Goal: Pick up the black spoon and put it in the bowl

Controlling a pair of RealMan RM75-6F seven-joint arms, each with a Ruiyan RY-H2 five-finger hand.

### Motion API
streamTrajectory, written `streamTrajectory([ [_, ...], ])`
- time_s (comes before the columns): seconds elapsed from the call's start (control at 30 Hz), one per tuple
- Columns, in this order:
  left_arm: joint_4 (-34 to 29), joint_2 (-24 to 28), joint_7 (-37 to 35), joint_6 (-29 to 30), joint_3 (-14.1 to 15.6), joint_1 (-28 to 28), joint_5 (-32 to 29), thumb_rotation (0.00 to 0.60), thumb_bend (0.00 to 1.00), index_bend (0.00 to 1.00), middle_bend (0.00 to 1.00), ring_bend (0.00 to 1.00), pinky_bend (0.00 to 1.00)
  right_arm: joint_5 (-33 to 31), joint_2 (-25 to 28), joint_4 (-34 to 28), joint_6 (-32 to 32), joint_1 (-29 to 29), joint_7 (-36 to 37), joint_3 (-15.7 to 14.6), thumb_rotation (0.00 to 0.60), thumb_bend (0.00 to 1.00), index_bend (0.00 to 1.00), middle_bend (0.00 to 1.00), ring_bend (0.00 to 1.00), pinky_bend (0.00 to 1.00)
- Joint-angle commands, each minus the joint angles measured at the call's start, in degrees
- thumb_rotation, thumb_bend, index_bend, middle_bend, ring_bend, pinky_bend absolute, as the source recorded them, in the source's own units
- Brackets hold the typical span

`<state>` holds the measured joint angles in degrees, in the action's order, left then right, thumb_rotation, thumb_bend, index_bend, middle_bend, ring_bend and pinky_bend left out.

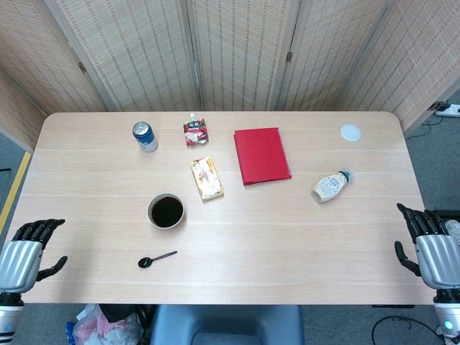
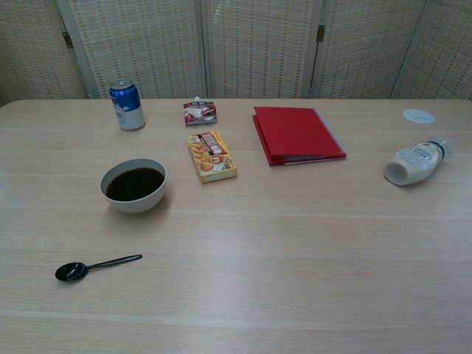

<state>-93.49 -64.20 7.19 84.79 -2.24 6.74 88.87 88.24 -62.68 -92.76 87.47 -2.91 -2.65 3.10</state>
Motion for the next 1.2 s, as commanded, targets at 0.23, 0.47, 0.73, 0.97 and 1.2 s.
streamTrajectory([
  [0.23, 1.25, 0.75, -3.58, -2.83, 1.91, 3.26, 5.94, 0.6, 0.27, 0.34, 0.51, 0.48, 0.51, -0.04, 0.08, -0.19, 0.1, 0.17, -0.07, -0.04, 0.6, 0.39, 0.09, 0.18, 0.17, 0.15],
  [0.47, 1.43, 1.58, -5.56, -7.13, 3.34, 6.84, 9.62, 0.6, 0.37, 0.41, 0.75, 0.7, 0.84, 0.15, 0.28, -0.72, 0.03, 0.06, -0.38, -0.01, 0.6, 0.39, 0.09, 0.18, 0.17, 0.15],
  [0.73, 0.39, 2.12, -5.01, -14.66, 5.21, 11.37, 11.46, 0.6, 0.53, 0.43, 0.9, 0.84, 0.93, 0.14, 0.34, -1.19, -0.27, -0.02, -0.89, -0.11, 0.6, 0.4, 0.09, 0.18, 0.17, 0.15],
  [0.97, -1.12, 1.78, -2.85, -21.71, 6.17, 14.42, 9.46, 0.6, 0.56, 0.39, 0.94, 0.87, 0.95, -0.03, 0.31, -1.25, -0.28, 0.13, -1.02, -0.18, 0.6, 0.39, 0.09, 0.18, 0.17, 0.15],
  [1.2, -1.94, -0.08, 0.52, -27.26, 7.31, 16.59, 7.7, 0.6, 0.57, 0.31, 0.95, 0.88, 0.96, -0.19, 0.15, -1.11, -0.25, 0.32, -0.99, -0.28, 0.6, 0.39, 0.09, 0.18, 0.17, 0.15],
])
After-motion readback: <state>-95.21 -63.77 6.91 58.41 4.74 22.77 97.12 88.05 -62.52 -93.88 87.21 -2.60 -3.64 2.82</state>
